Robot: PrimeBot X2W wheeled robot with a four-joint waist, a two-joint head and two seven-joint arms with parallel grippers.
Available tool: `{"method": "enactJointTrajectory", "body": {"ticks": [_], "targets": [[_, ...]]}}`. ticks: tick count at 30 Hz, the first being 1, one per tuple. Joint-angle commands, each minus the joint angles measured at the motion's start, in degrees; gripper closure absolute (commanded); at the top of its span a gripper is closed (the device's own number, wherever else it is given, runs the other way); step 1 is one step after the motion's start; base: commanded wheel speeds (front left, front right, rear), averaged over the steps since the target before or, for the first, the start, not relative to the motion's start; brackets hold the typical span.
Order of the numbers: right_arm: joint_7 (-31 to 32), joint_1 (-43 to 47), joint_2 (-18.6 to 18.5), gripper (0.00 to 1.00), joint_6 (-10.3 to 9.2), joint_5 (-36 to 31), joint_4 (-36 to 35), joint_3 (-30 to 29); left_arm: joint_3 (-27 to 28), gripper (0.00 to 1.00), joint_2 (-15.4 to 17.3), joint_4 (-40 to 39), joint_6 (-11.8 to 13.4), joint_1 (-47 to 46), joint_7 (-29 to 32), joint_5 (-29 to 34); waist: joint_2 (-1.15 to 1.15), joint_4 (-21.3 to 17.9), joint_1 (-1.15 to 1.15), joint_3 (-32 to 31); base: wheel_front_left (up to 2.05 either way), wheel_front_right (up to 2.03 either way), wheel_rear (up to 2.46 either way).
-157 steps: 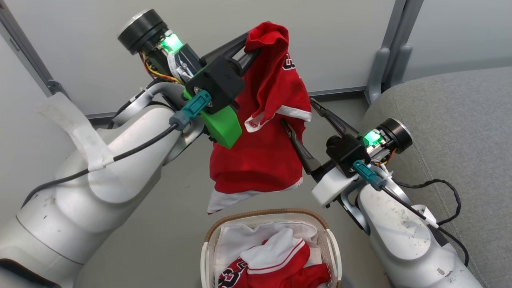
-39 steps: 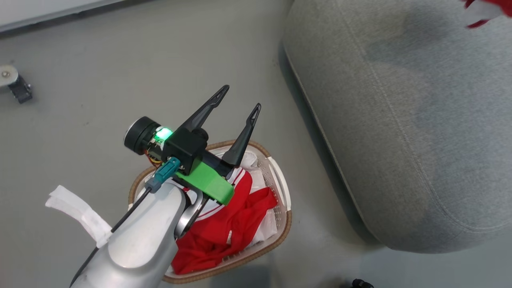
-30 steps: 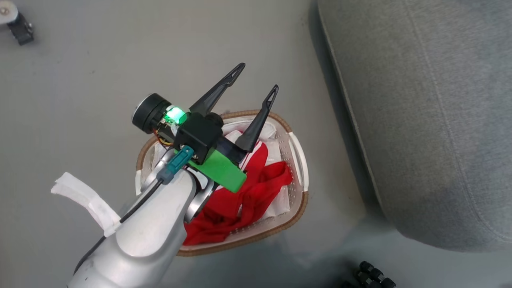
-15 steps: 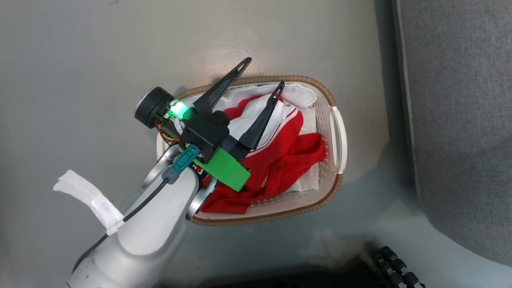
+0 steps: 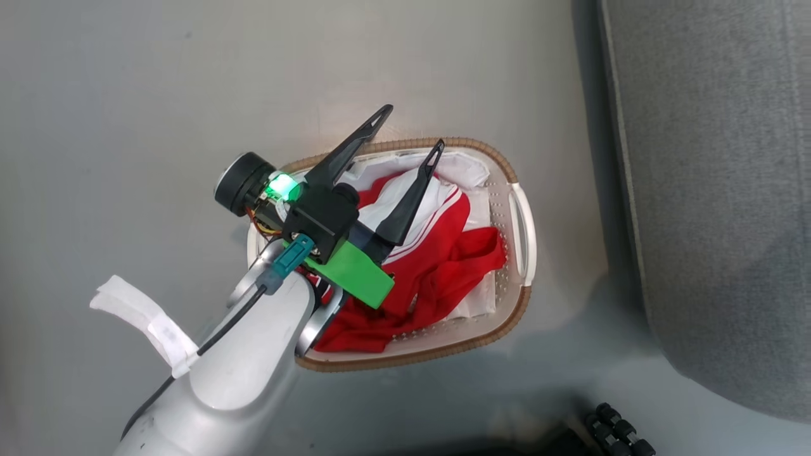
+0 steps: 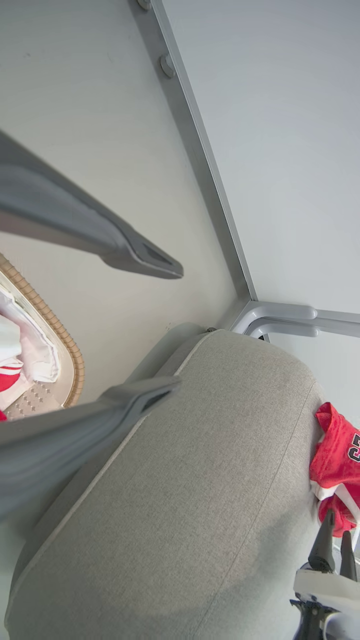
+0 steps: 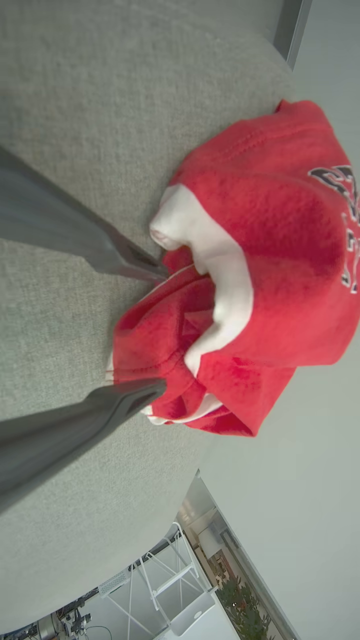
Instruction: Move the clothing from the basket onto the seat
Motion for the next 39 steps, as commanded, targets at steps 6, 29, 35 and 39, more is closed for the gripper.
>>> {"method": "enactJointTrajectory", "body": {"ticks": [6, 29, 35, 39], "targets": [[-0.13, 5.97, 2.04, 0.00, -0.08, 1.65, -2.89, 1.07, 1.74, 0.00, -0.86, 0.57, -0.18, 2.96, 0.03, -1.68, 0.67, -0.93, -0.01, -8.07, 0.00, 0.00, 0.00], [-0.13, 13.70, 14.18, 0.00, -0.08, 11.58, -6.78, 16.68, 24.37, 0.00, -4.33, 2.38, 0.61, 21.97, 0.03, -2.64, 0.67, 3.03, -0.01, -33.24, 0.00, 0.00, 0.00], [-0.13, 21.53, 18.16, 0.00, -0.08, 15.26, -10.60, 18.88, 30.48, 0.00, -5.64, 1.76, 0.77, 28.17, 0.03, -2.80, 0.67, 4.46, -0.01, -36.28, 0.00, 0.00, 0.00], [-0.13, 27.96, 19.51, 0.00, -0.08, 16.77, -14.13, 19.33, 32.93, 0.00, -6.27, 1.49, 0.57, 32.19, 0.03, -2.06, 0.67, 5.46, -0.01, -37.80, 0.00, 0.00, 0.00]]}}
